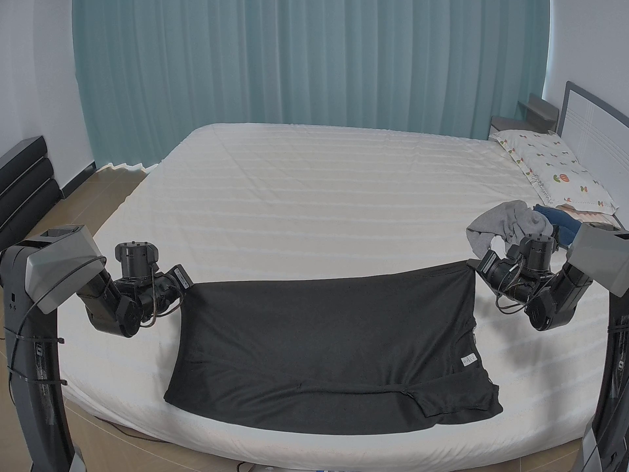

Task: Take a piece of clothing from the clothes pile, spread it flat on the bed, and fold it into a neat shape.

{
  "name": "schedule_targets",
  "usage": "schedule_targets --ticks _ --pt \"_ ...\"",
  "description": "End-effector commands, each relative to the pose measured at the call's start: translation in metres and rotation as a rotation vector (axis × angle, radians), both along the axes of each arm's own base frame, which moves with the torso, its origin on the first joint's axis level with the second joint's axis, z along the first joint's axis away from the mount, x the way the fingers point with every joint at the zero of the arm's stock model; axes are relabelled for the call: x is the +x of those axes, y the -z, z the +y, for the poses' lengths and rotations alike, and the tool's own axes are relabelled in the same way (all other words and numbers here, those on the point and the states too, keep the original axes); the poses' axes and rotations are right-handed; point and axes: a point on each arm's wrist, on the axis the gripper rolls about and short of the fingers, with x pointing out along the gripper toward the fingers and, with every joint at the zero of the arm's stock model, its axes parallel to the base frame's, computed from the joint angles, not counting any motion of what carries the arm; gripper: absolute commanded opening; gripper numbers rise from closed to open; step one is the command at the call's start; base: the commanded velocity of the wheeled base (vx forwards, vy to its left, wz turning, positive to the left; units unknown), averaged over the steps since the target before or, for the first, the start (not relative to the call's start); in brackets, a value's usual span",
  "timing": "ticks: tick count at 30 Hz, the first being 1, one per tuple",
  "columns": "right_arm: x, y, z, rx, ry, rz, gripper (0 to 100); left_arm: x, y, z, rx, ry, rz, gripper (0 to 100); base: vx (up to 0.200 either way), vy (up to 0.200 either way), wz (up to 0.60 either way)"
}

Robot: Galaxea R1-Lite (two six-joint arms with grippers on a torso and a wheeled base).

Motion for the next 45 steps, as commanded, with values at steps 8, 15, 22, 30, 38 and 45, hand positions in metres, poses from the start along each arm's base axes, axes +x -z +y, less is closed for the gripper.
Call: schedule_targets --ticks 8,15,22,30,38,45 --pt "-0.006 -0.002 0.000 -0.001 -0.004 -0.002 0 -0.001 -0.002 0.001 0.002 -0.004 -0.010 0 0.000 0.000 0.00" --pt "-0.031 -0.001 -0.004 0.012 -0.069 0.003 0 -0.014 -0.008 0.003 0.011 -0.009 0.007 0 0.000 0.000 0.00" --pt "-0.065 -0.001 -0.013 -0.026 -0.142 0.054 0 -0.036 -0.003 0.003 0.081 0.029 0.063 0 0.000 0.000 0.00" --pt "-0.114 0.027 -0.014 -0.122 -0.254 0.178 0 -0.071 0.020 0.002 0.158 0.086 0.165 0 0.000 0.000 0.00" --pt "-0.136 0.050 -0.010 -0.179 -0.313 0.275 0 -0.098 0.037 -0.001 0.196 0.124 0.205 0 0.000 0.000 0.00" --pt "-0.145 0.065 -0.010 -0.186 -0.325 0.312 0 -0.107 0.048 -0.002 0.198 0.128 0.219 0 0.000 0.000 0.00"
